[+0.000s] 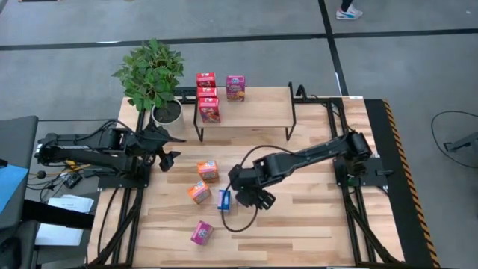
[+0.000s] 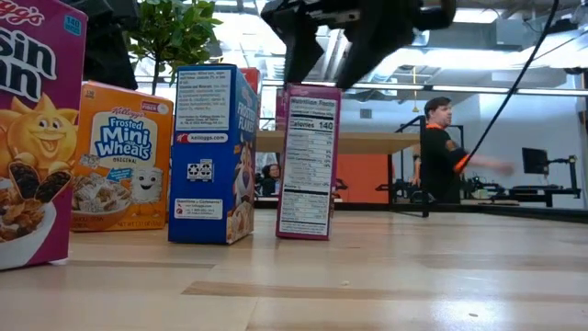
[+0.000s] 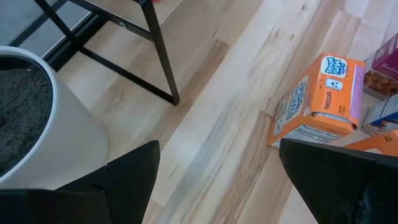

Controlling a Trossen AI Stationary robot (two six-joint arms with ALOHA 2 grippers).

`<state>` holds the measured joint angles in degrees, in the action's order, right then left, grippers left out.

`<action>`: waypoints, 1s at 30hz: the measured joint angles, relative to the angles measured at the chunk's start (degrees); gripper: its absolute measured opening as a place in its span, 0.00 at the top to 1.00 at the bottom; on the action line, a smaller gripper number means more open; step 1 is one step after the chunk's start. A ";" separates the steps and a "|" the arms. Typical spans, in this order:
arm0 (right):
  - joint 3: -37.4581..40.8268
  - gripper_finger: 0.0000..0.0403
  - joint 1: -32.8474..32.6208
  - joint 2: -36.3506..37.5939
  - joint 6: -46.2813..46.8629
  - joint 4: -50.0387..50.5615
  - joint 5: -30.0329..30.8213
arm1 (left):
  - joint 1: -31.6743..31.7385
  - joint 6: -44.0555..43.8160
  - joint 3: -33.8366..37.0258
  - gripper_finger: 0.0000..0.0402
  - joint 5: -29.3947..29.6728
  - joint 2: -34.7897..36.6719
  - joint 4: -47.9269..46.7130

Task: Stack cereal on shelf
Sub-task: Put the top violet cereal box on the shelf aligned with the other violet cereal box on the shelf

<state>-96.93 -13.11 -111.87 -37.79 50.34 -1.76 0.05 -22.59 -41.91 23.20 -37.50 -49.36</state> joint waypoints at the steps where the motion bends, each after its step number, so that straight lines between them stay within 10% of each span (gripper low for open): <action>1: -0.11 0.23 -0.02 -0.30 -1.19 0.53 -0.01 | 0.00 0.00 0.00 0.20 0.00 -0.02 -0.08; 11: 0.04 0.23 1.71 -0.27 1.95 0.83 0.02 | 0.00 -0.13 0.00 0.20 1.55 -0.02 -0.24; 22: 0.24 0.27 4.00 5.19 31.78 2.93 0.47 | 0.00 -1.54 0.00 0.20 1.70 -0.02 -0.24; 30: 0.22 0.27 3.93 7.10 75.08 7.73 3.52 | -0.02 -3.65 0.00 0.20 4.05 0.00 -0.24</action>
<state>-96.71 -9.17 -104.77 37.29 58.07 1.76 0.03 -26.24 -41.91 27.25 -37.50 -49.60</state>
